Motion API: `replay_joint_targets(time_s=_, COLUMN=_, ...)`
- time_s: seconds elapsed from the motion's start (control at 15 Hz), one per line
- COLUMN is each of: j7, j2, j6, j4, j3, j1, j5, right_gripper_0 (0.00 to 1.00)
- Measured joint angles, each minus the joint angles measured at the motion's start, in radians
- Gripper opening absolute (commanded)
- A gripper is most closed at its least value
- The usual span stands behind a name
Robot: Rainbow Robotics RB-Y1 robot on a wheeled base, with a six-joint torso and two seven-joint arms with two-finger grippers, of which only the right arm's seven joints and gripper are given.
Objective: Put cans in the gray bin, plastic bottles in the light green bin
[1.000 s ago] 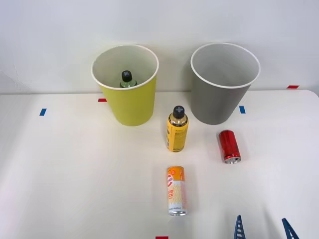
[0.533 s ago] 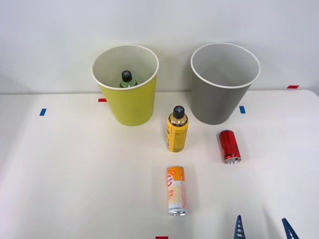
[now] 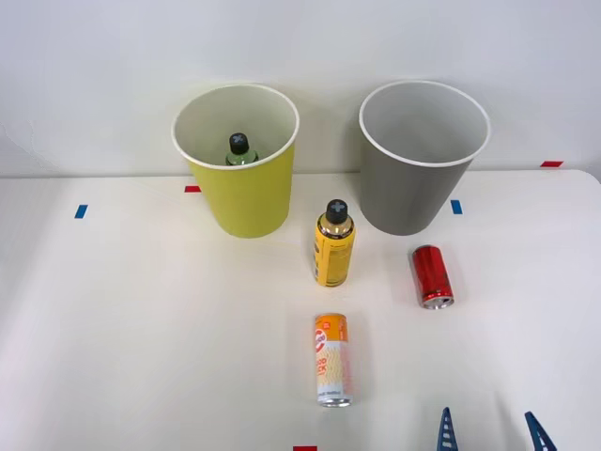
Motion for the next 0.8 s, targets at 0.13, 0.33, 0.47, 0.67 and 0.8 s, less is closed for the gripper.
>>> replay_joint_targets(time_s=0.13, j7=0.001, j2=-0.018, j6=0.000, j4=0.001, j3=-0.007, j1=-0.018, j5=-0.001, right_gripper_0=1.00)
replay_joint_targets(time_s=0.33, j7=0.005, j2=-0.059, j6=0.000, j4=-0.001, j3=-0.048, j1=-0.037, j5=0.006, right_gripper_0=1.00)
replay_joint_targets(time_s=0.47, j7=0.001, j2=-0.100, j6=0.017, j4=-0.002, j3=-0.073, j1=-0.050, j5=0.016, right_gripper_0=1.00)
replay_joint_targets(time_s=0.67, j7=-0.008, j2=-0.147, j6=0.123, j4=-0.051, j3=-0.078, j1=-0.067, j5=0.026, right_gripper_0=1.00)
replay_joint_targets(time_s=0.8, j7=-0.015, j2=-0.167, j6=0.280, j4=-0.150, j3=-0.077, j1=-0.063, j5=0.030, right_gripper_0=1.00)
